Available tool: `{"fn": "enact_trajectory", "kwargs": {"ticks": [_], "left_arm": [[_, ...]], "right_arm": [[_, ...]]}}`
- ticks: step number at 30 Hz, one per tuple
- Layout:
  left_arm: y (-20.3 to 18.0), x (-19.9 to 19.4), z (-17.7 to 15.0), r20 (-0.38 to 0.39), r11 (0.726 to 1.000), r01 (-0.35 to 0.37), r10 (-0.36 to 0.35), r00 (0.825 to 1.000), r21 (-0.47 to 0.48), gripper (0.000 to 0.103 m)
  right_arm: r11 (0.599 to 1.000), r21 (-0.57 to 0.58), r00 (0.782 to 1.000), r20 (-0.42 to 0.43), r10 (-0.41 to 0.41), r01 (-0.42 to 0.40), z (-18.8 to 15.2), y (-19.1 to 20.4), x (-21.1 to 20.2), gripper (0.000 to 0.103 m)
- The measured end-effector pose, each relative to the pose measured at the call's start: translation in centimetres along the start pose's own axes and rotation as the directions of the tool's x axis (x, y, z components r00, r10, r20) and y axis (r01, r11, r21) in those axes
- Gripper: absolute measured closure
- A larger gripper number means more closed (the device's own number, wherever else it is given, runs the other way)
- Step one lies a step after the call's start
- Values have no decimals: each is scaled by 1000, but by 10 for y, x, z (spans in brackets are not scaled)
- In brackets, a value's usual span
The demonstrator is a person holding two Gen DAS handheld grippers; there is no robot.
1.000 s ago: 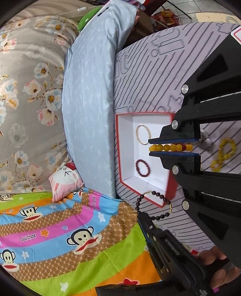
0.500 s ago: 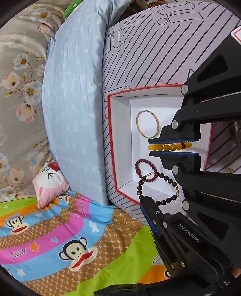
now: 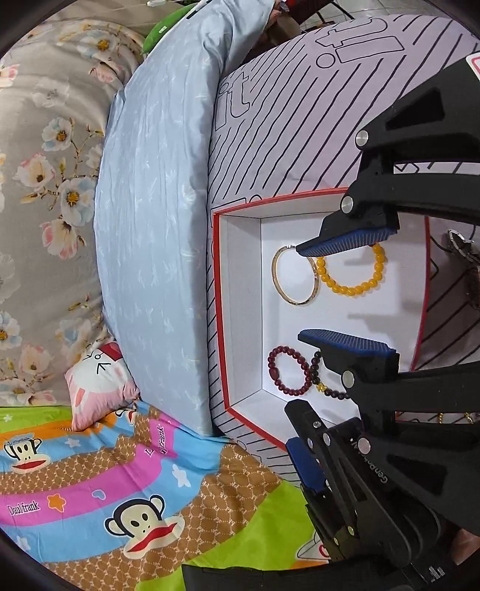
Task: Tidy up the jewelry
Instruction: 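Lower both bracelets into the red box and open both tools, then grasp the yellow crystal bracelet with the right tool while the left tool grasps the purple beads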
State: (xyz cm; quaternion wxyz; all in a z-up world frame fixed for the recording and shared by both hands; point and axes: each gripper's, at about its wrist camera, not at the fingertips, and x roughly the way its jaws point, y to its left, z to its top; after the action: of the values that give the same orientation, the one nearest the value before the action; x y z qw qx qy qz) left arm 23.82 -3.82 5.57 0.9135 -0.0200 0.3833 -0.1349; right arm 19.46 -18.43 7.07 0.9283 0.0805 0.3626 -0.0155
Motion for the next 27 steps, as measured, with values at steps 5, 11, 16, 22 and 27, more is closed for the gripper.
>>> {"fn": "enact_trajectory", "kwargs": {"ticks": [5, 11, 16, 22, 27], "left_arm": [[-2, -13, -6, 11, 1000, -14, 14, 1000, 15, 60], [2, -44, -28, 36, 999, -29, 28, 999, 31, 59], [13, -66, -57, 19, 999, -38, 37, 999, 12, 56], [23, -82, -97, -15, 999, -49, 49, 999, -15, 55], [20, -86, -127, -54, 999, -45, 44, 998, -18, 55]], "right_arm": [[1000, -7, 1000, 6, -6, 6, -7, -1, -15, 62], [999, -10, 999, 16, -35, 36, -31, -10, -46, 62], [999, 14, 999, -13, -51, 51, -63, -24, -65, 62], [998, 26, 996, -71, -50, 52, -105, -31, -79, 62], [999, 33, 993, -117, -31, 35, -135, -28, -83, 62]]}}
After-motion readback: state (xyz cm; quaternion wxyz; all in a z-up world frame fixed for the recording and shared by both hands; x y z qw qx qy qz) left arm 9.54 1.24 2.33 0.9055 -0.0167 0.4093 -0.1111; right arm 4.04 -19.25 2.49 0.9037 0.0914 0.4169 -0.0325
